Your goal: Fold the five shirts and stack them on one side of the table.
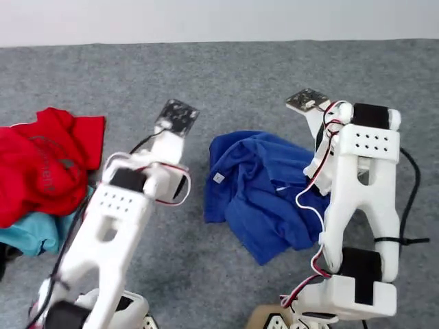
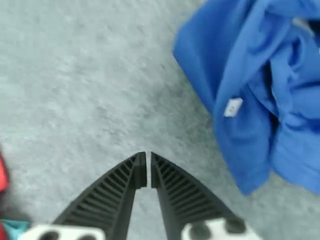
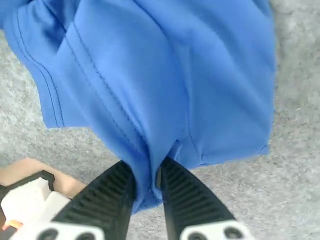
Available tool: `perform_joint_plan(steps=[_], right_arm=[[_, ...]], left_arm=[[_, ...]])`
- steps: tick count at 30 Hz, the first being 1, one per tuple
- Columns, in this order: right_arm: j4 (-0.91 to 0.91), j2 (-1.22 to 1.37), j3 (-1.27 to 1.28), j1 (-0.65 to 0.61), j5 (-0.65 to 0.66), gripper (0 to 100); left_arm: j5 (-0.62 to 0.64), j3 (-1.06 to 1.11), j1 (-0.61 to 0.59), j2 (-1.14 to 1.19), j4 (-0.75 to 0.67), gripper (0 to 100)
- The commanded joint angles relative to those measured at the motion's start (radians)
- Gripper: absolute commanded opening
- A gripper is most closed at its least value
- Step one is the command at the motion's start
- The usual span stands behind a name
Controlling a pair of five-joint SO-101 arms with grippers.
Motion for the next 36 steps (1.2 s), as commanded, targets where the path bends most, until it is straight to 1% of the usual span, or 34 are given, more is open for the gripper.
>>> perform_joint_plan(steps=[1, 5, 9, 15, 21, 26, 32, 36], right_arm=[[0.039, -0.061, -0.046, 0.001, -0.048, 0.9], [0.038, -0.061, -0.046, 0.001, -0.071, 0.9], [0.041, -0.061, -0.046, 0.007, -0.071, 0.9], [0.042, -0.061, -0.046, 0.007, -0.071, 0.9], [0.042, -0.054, -0.046, 0.007, -0.071, 0.9], [0.042, -0.053, -0.046, 0.007, -0.072, 0.9], [0.042, -0.054, -0.046, 0.007, -0.072, 0.9], [0.042, -0.061, -0.046, 0.007, -0.101, 0.9]], left_arm=[[0.015, -0.137, 0.055, 0.126, 0.086, 2], [0.017, -0.208, 0.126, 0.261, 0.104, 3], [0.017, -0.266, 0.173, 0.353, 0.127, 9], [0.051, -0.300, 0.157, 0.440, 0.158, 15], [0.051, -0.302, 0.150, 0.489, 0.152, 19], [0.051, -0.302, 0.155, 0.494, 0.153, 21], [0.051, -0.300, 0.244, 0.496, 0.153, 21], [0.051, -0.300, 0.259, 0.497, 0.149, 20]])
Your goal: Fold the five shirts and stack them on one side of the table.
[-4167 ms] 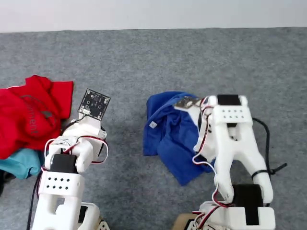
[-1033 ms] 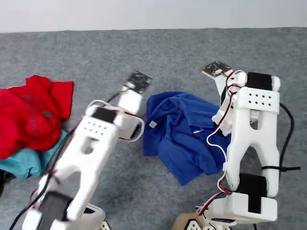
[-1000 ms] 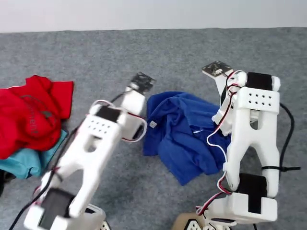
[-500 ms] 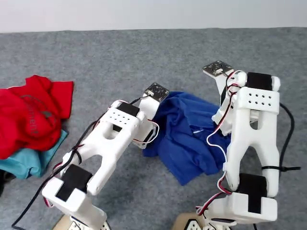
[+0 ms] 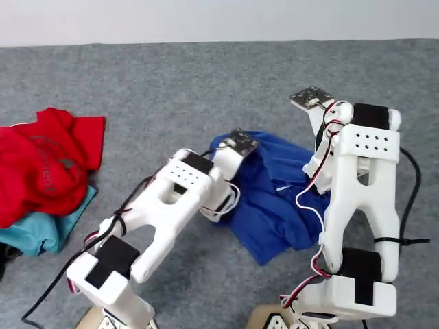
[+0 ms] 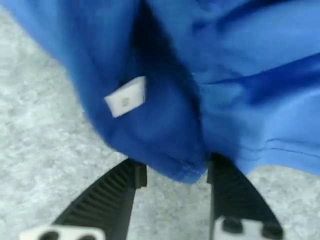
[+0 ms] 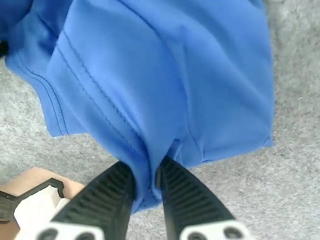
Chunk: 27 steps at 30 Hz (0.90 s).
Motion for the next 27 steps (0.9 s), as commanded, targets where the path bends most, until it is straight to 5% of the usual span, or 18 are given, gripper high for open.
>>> perform_joint_plan(steps=[1, 11, 19, 27], right_arm=[[0.042, -0.061, -0.046, 0.007, -0.021, 0.9], [0.042, -0.061, -0.046, 0.004, -0.023, 0.9], [0.042, -0.064, -0.048, 0.007, -0.020, 0.9], [0.041, -0.214, -0.052, 0.007, -0.015, 0.9]], left_arm=[[0.006, -0.033, 0.003, -0.003, 0.000, 20], [0.008, -0.030, -0.003, -0.002, -0.040, 1], [0.008, -0.035, -0.011, -0.014, -0.025, 1], [0.005, -0.206, -0.181, -0.143, 0.127, 1]])
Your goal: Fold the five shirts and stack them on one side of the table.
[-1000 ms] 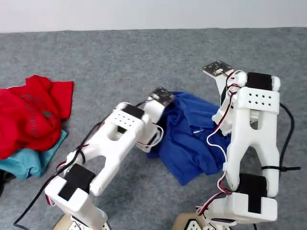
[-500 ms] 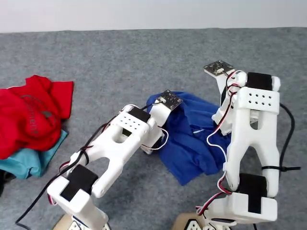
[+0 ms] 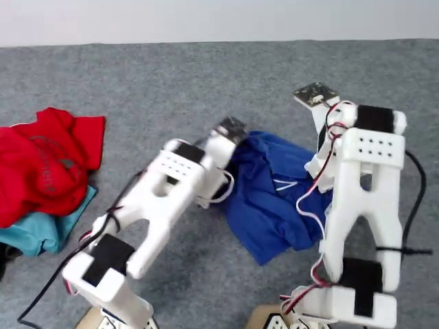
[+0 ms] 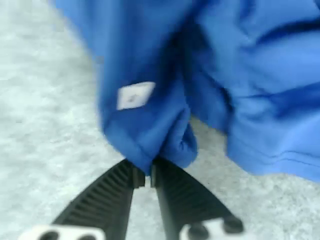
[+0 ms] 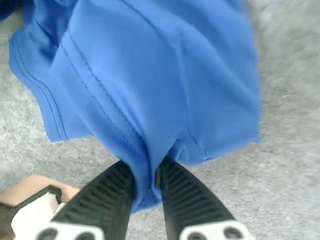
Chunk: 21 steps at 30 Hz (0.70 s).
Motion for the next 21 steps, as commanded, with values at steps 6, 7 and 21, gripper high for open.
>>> perform_joint_plan(steps=[6, 7, 21], right_arm=[[0.036, -0.280, -0.052, 0.008, -0.003, 0.9], [0.035, -0.311, -0.052, 0.012, -0.003, 0.9], [-0.073, -0.479, -0.331, 0.291, 0.086, 0.9]], left_arm=[[0.000, -0.285, -0.199, -0.322, 0.130, 1], [-0.002, -0.309, -0.215, -0.354, 0.130, 1], [-0.129, -0.496, -0.255, -0.746, 0.123, 1]])
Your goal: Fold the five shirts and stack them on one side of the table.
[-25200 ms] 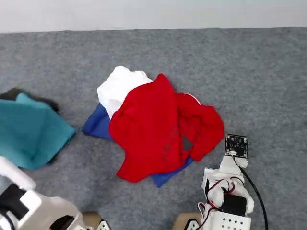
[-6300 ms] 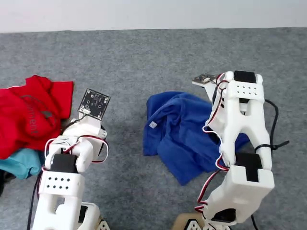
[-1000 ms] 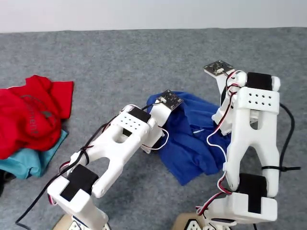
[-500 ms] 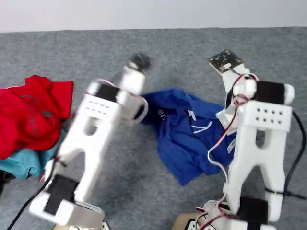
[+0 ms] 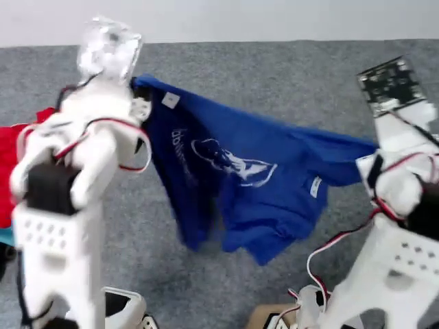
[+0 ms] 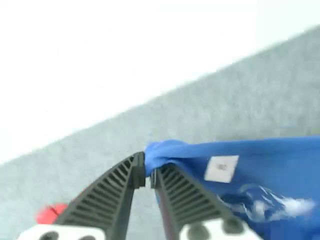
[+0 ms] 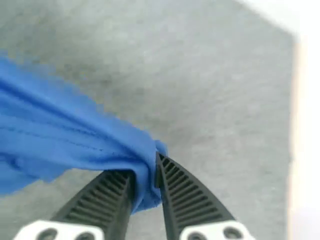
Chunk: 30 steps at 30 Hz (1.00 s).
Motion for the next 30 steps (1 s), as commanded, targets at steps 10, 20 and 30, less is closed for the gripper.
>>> perform_joint_plan(steps=[10, 20, 30], right_arm=[[-0.153, -0.030, -0.316, 0.119, 0.034, 0.9], [-0.249, -0.025, -0.496, 0.122, 0.035, 0.9], [-0.404, -0.035, -0.549, 0.124, 0.098, 0.9]], left_arm=[[-0.051, -0.272, -0.008, -0.144, -0.077, 1], [-0.115, -0.409, -0.008, -0.146, 0.133, 1], [-0.130, -0.562, -0.009, -0.146, 0.275, 1]])
